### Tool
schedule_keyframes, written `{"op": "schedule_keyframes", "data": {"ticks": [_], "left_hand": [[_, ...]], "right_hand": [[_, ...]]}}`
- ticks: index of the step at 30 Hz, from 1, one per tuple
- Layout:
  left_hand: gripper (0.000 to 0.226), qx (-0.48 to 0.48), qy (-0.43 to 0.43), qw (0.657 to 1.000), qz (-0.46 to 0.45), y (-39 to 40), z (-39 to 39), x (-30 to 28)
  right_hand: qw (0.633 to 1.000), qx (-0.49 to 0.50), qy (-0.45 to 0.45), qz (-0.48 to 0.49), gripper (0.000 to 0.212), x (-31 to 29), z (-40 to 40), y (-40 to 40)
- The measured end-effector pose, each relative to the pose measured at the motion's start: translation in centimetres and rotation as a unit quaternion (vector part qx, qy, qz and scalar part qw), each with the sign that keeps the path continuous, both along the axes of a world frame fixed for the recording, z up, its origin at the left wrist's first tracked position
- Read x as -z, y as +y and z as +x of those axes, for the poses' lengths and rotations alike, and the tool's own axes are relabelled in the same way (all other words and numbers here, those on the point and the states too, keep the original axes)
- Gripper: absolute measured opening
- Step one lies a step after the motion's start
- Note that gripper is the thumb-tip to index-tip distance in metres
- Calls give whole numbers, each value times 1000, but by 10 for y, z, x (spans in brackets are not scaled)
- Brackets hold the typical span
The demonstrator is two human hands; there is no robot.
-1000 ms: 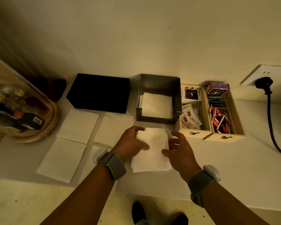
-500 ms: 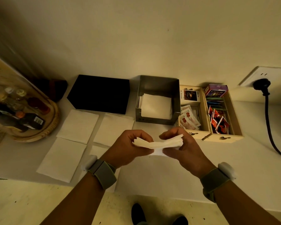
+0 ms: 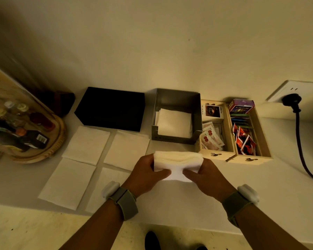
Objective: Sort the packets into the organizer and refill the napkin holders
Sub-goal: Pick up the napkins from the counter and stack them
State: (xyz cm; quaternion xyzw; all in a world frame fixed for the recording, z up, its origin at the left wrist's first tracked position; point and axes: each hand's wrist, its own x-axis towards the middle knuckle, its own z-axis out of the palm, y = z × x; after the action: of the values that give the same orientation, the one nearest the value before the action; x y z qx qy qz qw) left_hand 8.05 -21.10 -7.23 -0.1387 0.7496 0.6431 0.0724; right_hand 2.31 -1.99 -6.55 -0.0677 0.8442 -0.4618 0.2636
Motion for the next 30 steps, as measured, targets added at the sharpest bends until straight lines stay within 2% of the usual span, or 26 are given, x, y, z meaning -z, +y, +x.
{"op": "schedule_keyframes", "data": {"ticks": [2,4,7,11,16,19,22,26,30], "left_hand": [[32,-11,9,1000,-10,-7,-1,-5],[25,-16,27,999,-24,-12,-4,-20],[19,-41,69,996,-42,-17,-16,-51],[19,-92,76,991,-61,-26,-56,-87],[24,-47,30,983,-175,-33,-118,-114],[24,-1,9,959,-284,-28,-142,-114],[24,23,-13,934,-357,-25,-157,-109],[25,48,-38,919,-388,-24,-165,-105],[24,60,-26,911,-407,-26,-164,-104]], "right_hand": [[1000,2,3,2,31,-11,-5,1],[999,11,8,-40,27,-26,-11,-1],[993,46,8,-109,34,-52,-24,-6],[988,93,44,-112,32,-87,-57,-18],[986,141,86,3,29,-106,-103,-38],[982,122,113,91,25,-105,-120,-46],[973,101,136,157,23,-102,-130,-55],[966,87,140,201,22,-96,-136,-62],[959,67,149,233,23,-95,-136,-64]]}}
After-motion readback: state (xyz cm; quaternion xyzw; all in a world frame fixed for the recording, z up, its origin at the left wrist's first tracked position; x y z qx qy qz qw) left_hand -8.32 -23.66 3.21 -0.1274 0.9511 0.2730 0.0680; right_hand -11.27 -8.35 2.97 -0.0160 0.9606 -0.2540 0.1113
